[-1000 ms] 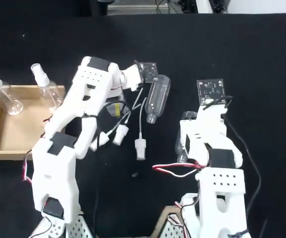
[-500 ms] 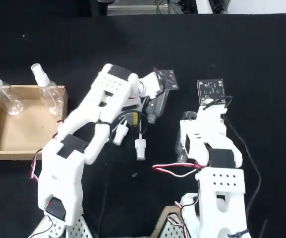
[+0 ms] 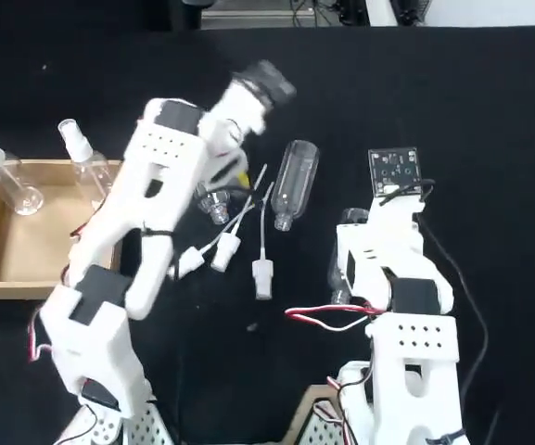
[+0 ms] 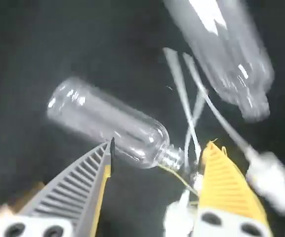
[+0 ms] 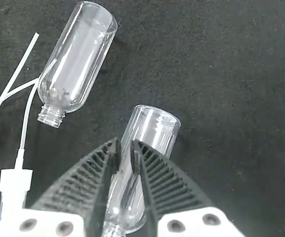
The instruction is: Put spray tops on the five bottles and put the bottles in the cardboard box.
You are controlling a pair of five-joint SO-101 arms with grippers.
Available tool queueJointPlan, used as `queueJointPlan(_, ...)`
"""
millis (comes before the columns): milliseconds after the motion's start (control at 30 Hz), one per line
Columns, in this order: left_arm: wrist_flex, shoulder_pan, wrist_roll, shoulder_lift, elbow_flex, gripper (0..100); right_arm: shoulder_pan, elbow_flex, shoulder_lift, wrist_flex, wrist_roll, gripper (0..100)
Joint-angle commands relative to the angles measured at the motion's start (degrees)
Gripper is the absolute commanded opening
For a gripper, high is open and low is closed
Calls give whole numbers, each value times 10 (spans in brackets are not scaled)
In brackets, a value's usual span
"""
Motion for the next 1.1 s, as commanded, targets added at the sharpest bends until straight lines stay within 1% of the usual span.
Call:
queueJointPlan(0,-30,-25,319,-37,22,275,-5,-4,1,-11,2,15)
queueJointPlan(33,-31,-26,372,-37,28,275,-5,-3,1,-11,2,15)
queueJointPlan(100,-31,-26,444,-37,36,276,-5,-3,1,-11,2,15)
queueJointPlan(333,-33,-28,490,-32,66,276,-4,-3,1,-11,2,15)
queueJointPlan(500,-30,-39,464,-39,113,275,-8,2,1,-12,2,15)
queueJointPlan(567,-36,-59,465,-41,113,275,-8,2,1,-12,2,15)
queueJointPlan(733,-94,-103,462,-41,132,275,-7,2,1,-12,2,15)
queueJointPlan(900,-135,-102,461,-41,152,276,-8,2,1,-13,2,15)
queueJointPlan(1067,-178,-87,461,-41,172,276,-8,2,1,-14,2,15)
